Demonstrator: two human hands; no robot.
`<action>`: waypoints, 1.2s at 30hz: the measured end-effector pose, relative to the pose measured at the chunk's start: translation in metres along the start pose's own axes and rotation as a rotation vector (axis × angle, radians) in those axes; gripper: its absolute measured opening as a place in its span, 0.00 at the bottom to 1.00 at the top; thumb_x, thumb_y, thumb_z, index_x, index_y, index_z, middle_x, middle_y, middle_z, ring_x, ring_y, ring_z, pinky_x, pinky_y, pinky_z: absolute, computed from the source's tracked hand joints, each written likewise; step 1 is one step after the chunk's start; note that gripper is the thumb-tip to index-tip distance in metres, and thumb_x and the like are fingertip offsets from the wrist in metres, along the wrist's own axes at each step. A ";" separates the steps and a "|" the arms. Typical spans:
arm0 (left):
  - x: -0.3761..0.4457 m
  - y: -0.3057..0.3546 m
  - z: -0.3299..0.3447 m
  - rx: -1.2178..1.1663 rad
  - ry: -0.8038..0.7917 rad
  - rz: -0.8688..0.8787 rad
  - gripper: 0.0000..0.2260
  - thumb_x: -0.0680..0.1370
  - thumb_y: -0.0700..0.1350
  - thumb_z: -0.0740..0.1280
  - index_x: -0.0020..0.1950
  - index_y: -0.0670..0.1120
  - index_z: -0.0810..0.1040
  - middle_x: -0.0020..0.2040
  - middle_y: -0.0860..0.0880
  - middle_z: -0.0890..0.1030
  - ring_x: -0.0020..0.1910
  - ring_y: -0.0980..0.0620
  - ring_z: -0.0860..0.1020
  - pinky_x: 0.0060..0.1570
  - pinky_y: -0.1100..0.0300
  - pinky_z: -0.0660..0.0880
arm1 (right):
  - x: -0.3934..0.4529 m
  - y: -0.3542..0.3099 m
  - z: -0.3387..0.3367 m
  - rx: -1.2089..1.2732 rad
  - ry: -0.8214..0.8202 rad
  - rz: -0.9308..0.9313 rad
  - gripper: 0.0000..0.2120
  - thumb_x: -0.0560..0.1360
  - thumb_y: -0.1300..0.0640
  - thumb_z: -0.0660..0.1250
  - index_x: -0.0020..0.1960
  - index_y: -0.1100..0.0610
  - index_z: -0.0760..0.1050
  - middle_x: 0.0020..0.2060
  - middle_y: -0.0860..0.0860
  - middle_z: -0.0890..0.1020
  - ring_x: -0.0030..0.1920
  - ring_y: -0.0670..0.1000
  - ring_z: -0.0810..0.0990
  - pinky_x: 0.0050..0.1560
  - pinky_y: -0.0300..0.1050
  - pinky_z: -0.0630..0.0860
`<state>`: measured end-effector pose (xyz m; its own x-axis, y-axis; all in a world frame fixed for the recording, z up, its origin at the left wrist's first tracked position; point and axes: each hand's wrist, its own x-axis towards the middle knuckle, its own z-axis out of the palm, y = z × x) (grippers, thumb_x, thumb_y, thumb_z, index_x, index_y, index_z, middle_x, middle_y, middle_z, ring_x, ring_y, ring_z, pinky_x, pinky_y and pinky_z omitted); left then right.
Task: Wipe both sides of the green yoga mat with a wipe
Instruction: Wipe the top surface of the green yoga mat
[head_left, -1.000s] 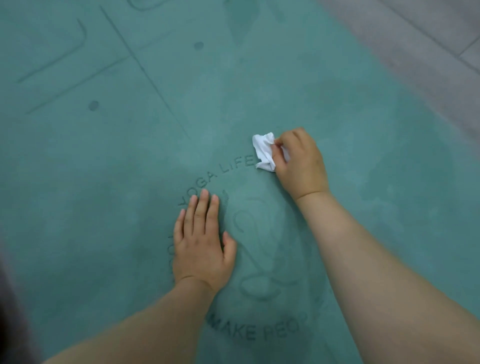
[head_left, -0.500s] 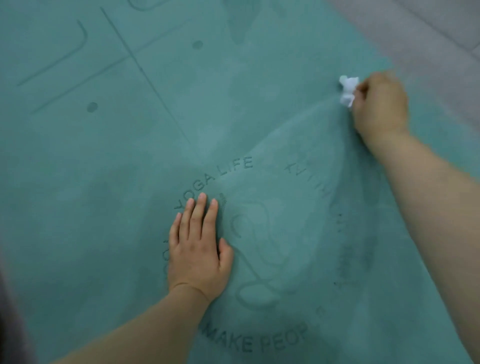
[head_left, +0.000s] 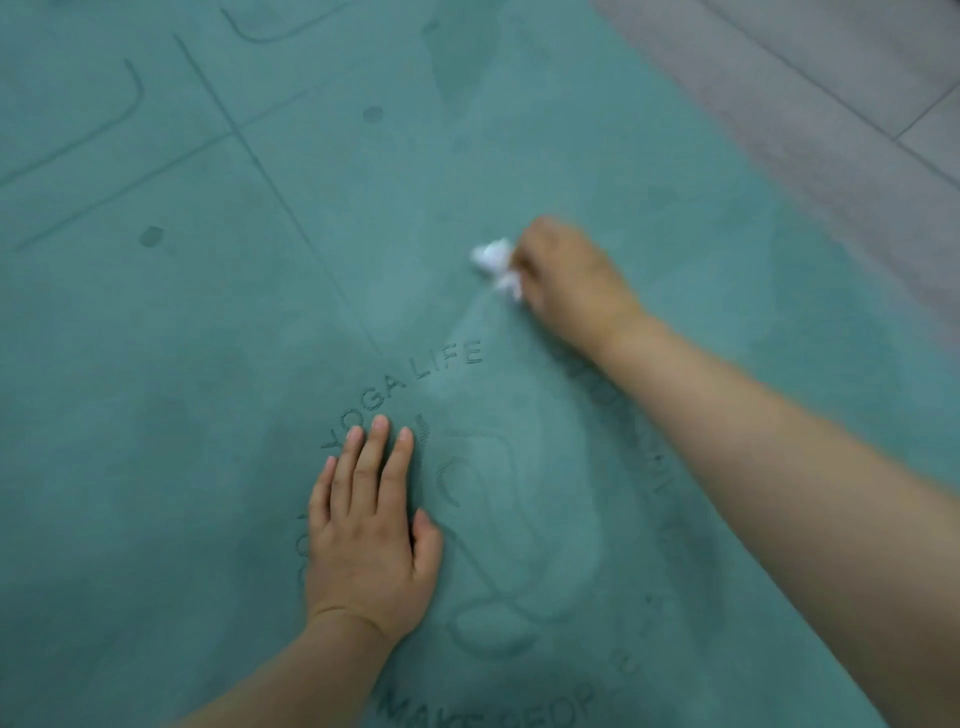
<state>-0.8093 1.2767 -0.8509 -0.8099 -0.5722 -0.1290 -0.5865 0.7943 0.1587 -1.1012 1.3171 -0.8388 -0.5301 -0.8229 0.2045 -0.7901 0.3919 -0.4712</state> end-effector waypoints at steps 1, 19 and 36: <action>-0.001 0.000 0.000 0.002 -0.002 -0.001 0.31 0.74 0.50 0.55 0.77 0.43 0.64 0.78 0.44 0.63 0.78 0.45 0.57 0.77 0.49 0.48 | 0.017 0.031 -0.016 -0.048 0.116 0.221 0.15 0.76 0.53 0.65 0.47 0.66 0.79 0.46 0.66 0.79 0.45 0.61 0.78 0.43 0.47 0.64; 0.000 0.002 -0.002 -0.022 -0.008 0.003 0.31 0.74 0.50 0.55 0.77 0.43 0.64 0.78 0.43 0.63 0.78 0.44 0.58 0.77 0.49 0.48 | -0.010 0.145 -0.104 -0.312 0.281 0.813 0.25 0.73 0.44 0.63 0.47 0.68 0.79 0.45 0.69 0.80 0.49 0.62 0.81 0.46 0.49 0.72; 0.000 0.004 -0.002 -0.021 0.028 -0.003 0.30 0.74 0.50 0.54 0.75 0.43 0.66 0.77 0.43 0.65 0.77 0.44 0.57 0.77 0.51 0.46 | -0.035 0.111 -0.086 -0.188 0.288 0.869 0.20 0.70 0.48 0.63 0.45 0.66 0.80 0.43 0.66 0.81 0.46 0.60 0.81 0.43 0.46 0.70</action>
<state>-0.8117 1.2790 -0.8487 -0.8083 -0.5799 -0.1023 -0.5884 0.7885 0.1790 -1.1969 1.4253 -0.8248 -0.9944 -0.0859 0.0615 -0.1038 0.9029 -0.4171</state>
